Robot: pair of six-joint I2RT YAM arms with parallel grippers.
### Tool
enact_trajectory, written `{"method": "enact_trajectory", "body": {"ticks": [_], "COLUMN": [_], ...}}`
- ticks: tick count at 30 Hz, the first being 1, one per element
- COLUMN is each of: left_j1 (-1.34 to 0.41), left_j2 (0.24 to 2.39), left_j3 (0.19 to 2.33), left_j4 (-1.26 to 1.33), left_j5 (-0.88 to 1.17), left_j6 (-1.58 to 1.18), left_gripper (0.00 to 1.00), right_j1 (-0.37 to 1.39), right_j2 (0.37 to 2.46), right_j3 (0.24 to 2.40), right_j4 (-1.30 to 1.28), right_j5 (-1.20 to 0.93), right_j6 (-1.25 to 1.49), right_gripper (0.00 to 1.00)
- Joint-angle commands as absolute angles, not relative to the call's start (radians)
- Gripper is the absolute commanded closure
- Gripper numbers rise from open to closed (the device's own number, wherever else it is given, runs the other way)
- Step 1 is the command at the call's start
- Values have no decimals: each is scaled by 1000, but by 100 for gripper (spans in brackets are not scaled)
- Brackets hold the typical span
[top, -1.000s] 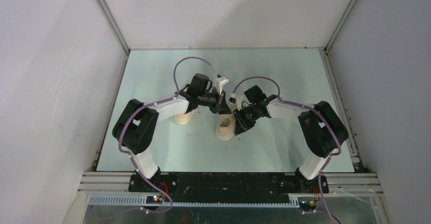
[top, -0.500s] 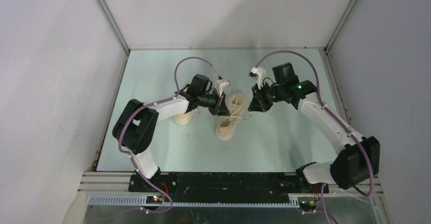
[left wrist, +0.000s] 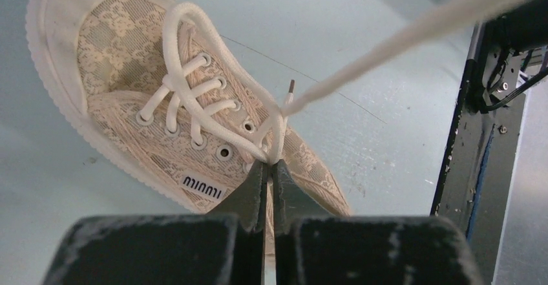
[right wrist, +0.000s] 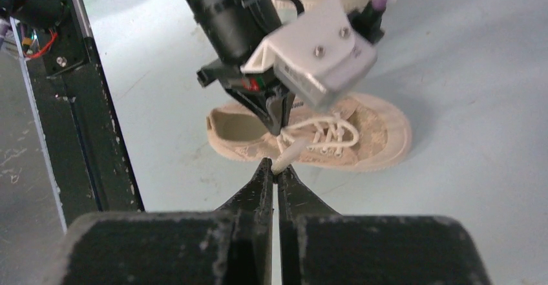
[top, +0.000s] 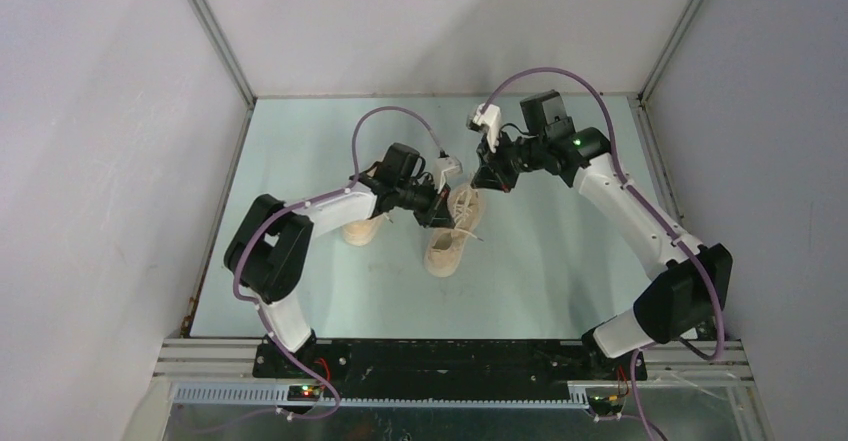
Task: Tie the shoes
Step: Adjust the shoe at the center of the board.
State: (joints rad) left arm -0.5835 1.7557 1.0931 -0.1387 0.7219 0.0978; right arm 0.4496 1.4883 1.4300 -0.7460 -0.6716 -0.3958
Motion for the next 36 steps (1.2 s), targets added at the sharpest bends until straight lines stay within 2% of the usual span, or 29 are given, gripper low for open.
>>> {"method": "enact_trajectory", "body": {"ticks": [1,8,17,23,30,36], "left_j1": [-599,-618,-619,-620,-619,-588], "left_j2": [1785,1824,1800,1792,1785,1766], "left_j3": [1158,1243,1221,1234,1258,1225], "left_j4": [-131,-169,-268,-296,-294,-299], "left_j5": [677,627,645,637,624,719], "left_j6": [150,256,535,618,615,491], "left_gripper": [100,100,100,100,100,100], "right_j1": [450,425,363,363,354,320], "right_j2": [1538,1639,1815,1905,1868,1741], "right_j3": [1536,1595,1732,1823,1822,1652], "right_j4": [-730,-713,-682,-681,-659,-675], "right_j5": [-739,-783,-805,-817,-790,-733], "right_j6": [-386,-322,-224,-170,-76,-58], "right_gripper": [100,100,100,100,100,100]}}
